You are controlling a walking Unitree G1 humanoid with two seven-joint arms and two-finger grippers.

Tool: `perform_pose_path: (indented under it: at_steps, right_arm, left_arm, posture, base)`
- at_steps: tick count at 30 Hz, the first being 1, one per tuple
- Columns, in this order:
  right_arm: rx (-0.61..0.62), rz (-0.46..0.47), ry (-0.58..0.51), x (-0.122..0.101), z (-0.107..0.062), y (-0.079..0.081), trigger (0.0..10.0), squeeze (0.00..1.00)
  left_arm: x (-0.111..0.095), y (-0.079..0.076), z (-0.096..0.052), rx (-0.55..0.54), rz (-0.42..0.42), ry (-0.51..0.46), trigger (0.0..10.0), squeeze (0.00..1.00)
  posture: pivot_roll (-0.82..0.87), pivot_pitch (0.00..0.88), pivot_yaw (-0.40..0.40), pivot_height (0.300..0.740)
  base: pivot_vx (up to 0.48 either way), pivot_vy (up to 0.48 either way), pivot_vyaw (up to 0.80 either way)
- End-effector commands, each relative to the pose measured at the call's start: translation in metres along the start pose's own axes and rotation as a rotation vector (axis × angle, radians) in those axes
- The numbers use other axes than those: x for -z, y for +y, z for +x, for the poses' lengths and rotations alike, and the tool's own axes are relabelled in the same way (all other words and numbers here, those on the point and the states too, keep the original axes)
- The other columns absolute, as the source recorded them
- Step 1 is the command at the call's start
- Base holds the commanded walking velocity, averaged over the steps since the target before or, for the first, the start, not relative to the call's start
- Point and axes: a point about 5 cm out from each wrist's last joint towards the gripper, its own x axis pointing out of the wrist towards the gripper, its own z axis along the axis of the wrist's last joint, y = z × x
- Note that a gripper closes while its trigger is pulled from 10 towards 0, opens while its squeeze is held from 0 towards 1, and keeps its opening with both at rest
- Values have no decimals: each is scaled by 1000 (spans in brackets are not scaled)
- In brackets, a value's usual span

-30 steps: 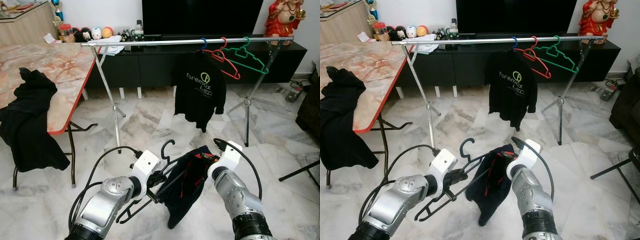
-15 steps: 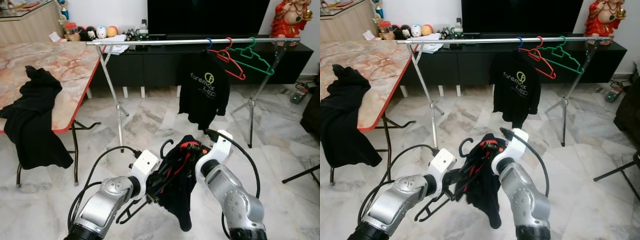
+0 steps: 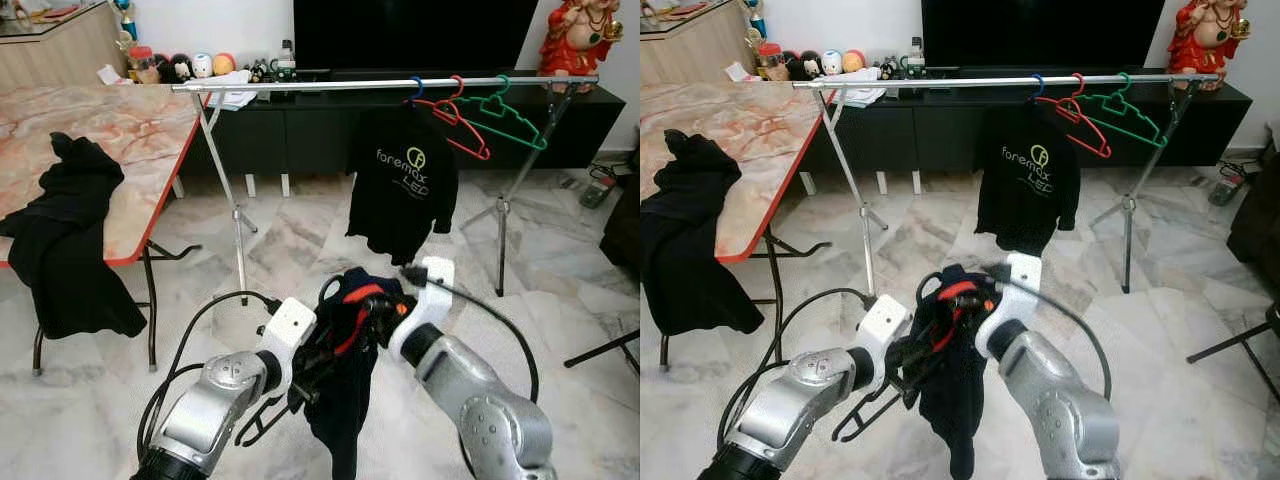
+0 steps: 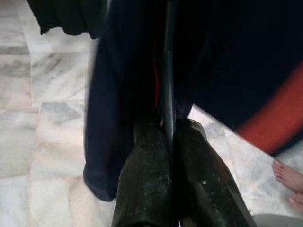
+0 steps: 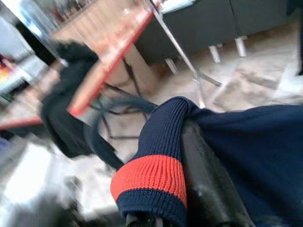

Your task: Hang hanger

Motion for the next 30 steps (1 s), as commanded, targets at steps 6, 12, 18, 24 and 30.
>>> perform_pose_path:
  at_steps: [6,12,18,24,30]
  right_arm:
    - [42,-77,-8,-1,-5,-18,10000,0]
    - [-20,-157,-74,-14,-1,-14,10000,0]
    - [-68,-218,-56,-22,3,-14,10000,0]
    - [-56,-316,55,-13,-5,-26,10000,0]
    - [-12,-385,101,-9,-16,-43,10000,0]
  left_arm:
    - [-3,2,0,-2,-27,-28,10000,0]
    - [-6,-2,-1,29,-55,-44,10000,0]
    - [-5,-2,-1,35,-58,-43,10000,0]
    - [-6,-3,-2,55,-79,-53,10000,0]
    - [-12,-3,-6,97,-56,-101,10000,0]
  posture:
    - [61,84,9,740]
    - [65,86,10,740]
    - [62,87,10,740]
    - [58,90,10,740]
    - [48,90,12,740]
  base:
    - [0,0,0]
    - [0,0,0]
    - [0,0,0]
    - [0,0,0]
    - [0,0,0]
